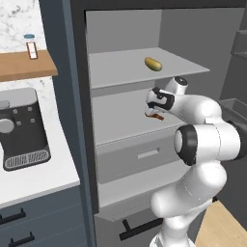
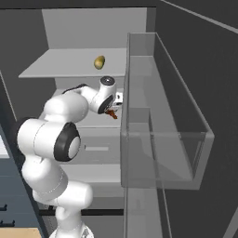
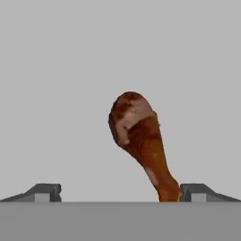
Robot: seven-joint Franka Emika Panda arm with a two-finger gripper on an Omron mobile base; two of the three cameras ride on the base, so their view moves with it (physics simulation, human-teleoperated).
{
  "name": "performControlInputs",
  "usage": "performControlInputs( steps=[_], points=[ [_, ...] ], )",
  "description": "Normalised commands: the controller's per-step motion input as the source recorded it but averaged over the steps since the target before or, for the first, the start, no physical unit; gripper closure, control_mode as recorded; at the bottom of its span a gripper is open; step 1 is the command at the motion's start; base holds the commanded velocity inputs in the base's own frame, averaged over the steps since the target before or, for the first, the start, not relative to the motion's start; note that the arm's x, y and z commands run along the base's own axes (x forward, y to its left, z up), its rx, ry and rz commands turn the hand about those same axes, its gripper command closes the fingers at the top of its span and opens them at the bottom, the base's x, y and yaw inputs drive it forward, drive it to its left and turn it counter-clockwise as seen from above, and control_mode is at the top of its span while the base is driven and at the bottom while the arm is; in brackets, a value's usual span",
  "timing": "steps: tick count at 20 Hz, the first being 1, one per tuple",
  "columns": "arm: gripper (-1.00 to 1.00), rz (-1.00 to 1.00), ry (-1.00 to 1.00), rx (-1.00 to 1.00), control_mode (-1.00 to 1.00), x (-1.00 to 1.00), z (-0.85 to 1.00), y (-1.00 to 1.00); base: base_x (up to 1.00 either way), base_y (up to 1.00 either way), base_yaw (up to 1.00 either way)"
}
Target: Place one cucumber and one chicken drumstick in each tupperware on the nearby counter, to pack two identical lunches.
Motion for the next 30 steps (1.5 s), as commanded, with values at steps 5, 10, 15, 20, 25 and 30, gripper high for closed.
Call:
performControlInputs(
  steps=[5, 10, 15, 20, 25, 30],
  points=[
    [-1.0, 0.0, 0.0, 0.0, -1.0, 0.33, -0.07, 0.0, 0.0, 0.0, 0.0],
    [-1.0, 0.0, 0.0, 0.0, -1.0, 0.29, -0.15, 0.02, 0.0, 0.0, 0.0],
    [-1.0, 0.02, 0.0, 0.0, -1.0, 0.31, -0.11, 0.0, 0.0, 0.0, 0.0],
    [-1.0, 0.02, 0.0, 0.0, -1.0, 0.06, -0.03, 0.0, 0.0, 0.0, 0.0],
    [-1.0, 0.06, 0.0, 0.0, -1.0, 0.02, -0.18, 0.0, 0.0, 0.0, 0.0],
    [-1.0, 0.06, 0.0, 0.0, -1.0, 0.04, -0.12, 0.0, 0.0, 0.0, 0.0]
  ],
)
